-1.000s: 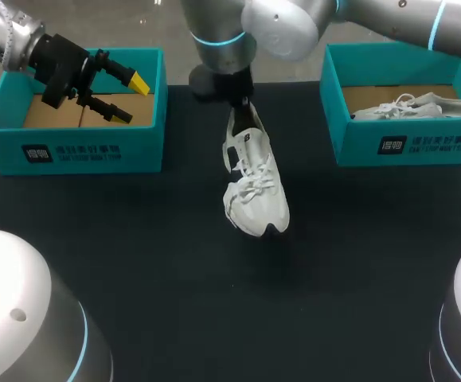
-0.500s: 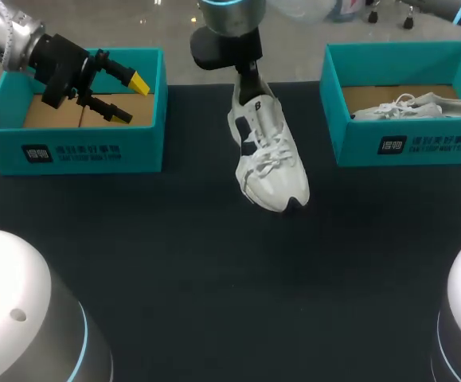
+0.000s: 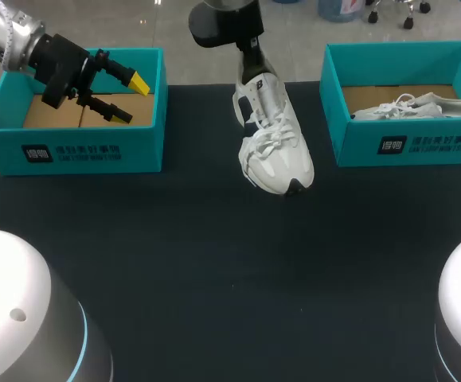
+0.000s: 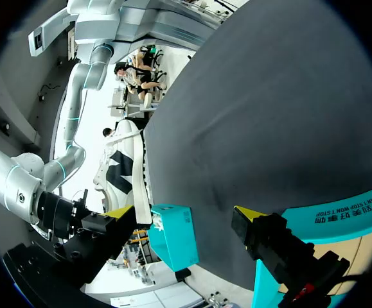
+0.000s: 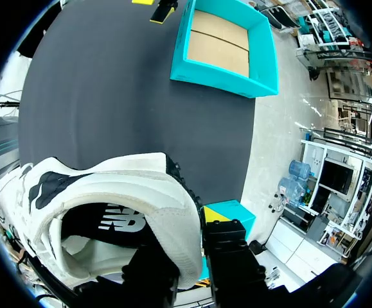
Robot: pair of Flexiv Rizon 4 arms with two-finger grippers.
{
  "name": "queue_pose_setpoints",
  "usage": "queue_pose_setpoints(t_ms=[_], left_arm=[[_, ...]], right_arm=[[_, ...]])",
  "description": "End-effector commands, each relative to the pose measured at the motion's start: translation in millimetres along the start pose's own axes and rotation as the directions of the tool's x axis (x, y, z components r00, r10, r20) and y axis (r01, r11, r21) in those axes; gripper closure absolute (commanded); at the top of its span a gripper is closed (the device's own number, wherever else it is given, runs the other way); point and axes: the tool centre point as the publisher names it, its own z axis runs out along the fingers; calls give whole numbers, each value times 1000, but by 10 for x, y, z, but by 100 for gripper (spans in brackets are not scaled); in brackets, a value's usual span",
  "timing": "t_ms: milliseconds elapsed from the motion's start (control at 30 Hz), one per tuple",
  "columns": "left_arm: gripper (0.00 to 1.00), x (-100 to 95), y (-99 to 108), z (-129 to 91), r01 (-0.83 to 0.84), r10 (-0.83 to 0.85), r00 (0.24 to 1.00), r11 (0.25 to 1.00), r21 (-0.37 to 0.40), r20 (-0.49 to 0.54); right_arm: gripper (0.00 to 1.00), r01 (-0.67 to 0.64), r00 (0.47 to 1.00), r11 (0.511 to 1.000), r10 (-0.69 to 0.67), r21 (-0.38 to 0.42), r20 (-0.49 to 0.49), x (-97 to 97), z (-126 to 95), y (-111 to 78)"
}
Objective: Take the shoe out of the shoebox, open the shoe tongue, remove and reinsert the insole, then place the shoe into the shoebox
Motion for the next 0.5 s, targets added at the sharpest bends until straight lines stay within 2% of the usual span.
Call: queue_pose_setpoints(t_ms=[33, 333, 400, 500], left_arm=[[0, -1, 0, -5, 0, 0, 1000, 1000, 1, -3], [0, -1, 0, -5, 0, 0, 1000, 1000, 1, -3], [0, -1, 0, -5, 0, 0, 1000, 1000, 1, -3], [0, -1, 0, -5, 0, 0, 1000, 1000, 1, -3]], right_arm=[[100, 0, 1000, 1000, 0, 2, -5, -19, -10, 7], [100, 0, 1000, 1000, 0, 2, -5, -19, -10, 7], [100, -65, 997, 998, 66, 7, -52, -98, 82, -110], [100, -124, 991, 992, 124, 4, -47, -252, 183, -334]])
